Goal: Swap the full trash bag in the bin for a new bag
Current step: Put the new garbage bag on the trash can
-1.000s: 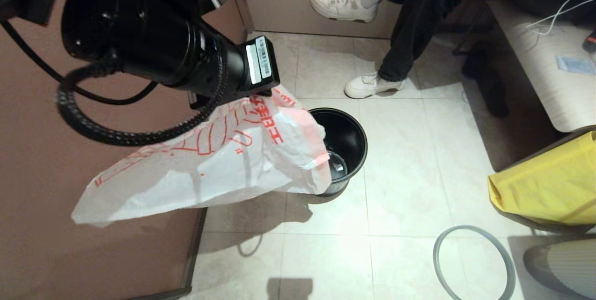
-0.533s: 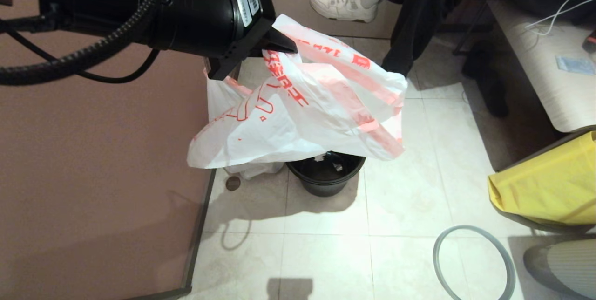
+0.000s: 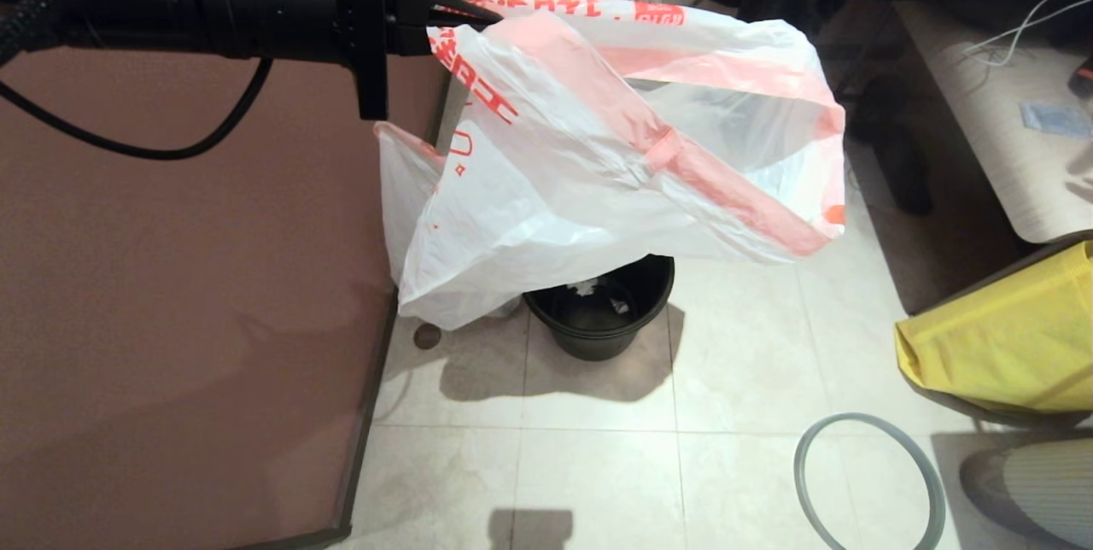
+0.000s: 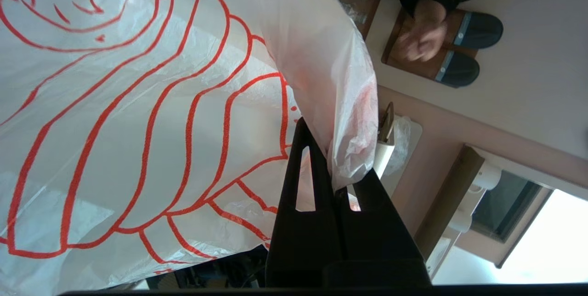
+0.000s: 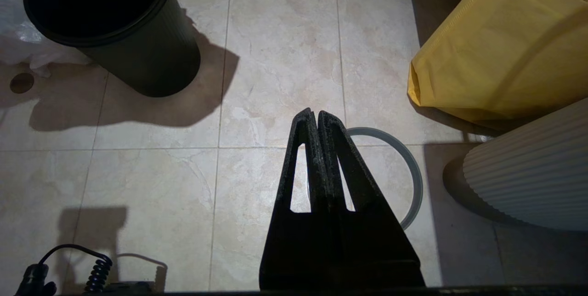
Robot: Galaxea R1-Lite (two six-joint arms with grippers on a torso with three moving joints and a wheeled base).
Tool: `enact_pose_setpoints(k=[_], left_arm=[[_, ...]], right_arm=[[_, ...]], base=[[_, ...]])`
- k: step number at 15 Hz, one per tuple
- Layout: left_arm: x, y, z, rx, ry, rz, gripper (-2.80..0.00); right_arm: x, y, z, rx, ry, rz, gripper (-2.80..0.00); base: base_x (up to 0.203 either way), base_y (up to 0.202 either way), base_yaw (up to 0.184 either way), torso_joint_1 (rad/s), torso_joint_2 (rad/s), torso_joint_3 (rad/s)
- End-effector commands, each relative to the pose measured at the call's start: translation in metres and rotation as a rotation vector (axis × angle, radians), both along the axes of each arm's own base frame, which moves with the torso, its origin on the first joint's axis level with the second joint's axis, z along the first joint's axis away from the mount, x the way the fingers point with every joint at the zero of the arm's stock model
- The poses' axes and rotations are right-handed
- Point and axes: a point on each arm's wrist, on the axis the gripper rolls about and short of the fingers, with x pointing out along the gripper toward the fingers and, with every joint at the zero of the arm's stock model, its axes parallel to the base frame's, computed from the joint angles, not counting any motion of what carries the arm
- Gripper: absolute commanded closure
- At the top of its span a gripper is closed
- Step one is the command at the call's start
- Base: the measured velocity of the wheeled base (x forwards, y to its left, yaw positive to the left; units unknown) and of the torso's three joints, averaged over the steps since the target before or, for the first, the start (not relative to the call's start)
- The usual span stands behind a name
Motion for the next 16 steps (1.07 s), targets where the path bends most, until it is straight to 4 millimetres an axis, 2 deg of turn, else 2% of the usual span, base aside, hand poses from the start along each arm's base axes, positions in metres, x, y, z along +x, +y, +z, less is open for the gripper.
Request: enact_pose_setpoints(k=[1,5,6,9,12,14,16], left_arm=[[0.016,-0.001,-0.011,0.005,0.051,0.013,0.0],[0.05,-0.007,-0.038,0.017,0.16,0.101,0.0],[0.063,-0.01,-0.049,0.027,0.176,0.112,0.0],[0.09,-0.021,-0.067,0.012,0.144,0.1,0.0],[0.1,-0.034,-0.067,-0.062,0.061,-0.076,0.0],[0.098,-0.051,-0.064,-0.099,0.012,-0.125,0.0],[0.096,-0.06,-0.059,-0.145,-0.001,-0.149,0.0]], right_arm=[[0.0,0.0,0.0,0.0,0.0,0.0,0.0],[0.0,0.0,0.0,0.0,0.0,0.0,0.0],[0.0,0.0,0.0,0.0,0.0,0.0,0.0],[0.0,0.0,0.0,0.0,0.0,0.0,0.0],[0.0,0.0,0.0,0.0,-0.001,0.0,0.0],[0.0,0.0,0.0,0.0,0.0,0.0,0.0],[0.0,0.0,0.0,0.0,0.0,0.0,0.0]], base=[[0.0,0.0,0.0,0.0,0.0,0.0],[0.0,0.0,0.0,0.0,0.0,0.0],[0.0,0.0,0.0,0.0,0.0,0.0],[0.0,0.0,0.0,0.0,0.0,0.0],[0.0,0.0,0.0,0.0,0.0,0.0],[0.0,0.0,0.0,0.0,0.0,0.0],[0.0,0.0,0.0,0.0,0.0,0.0]])
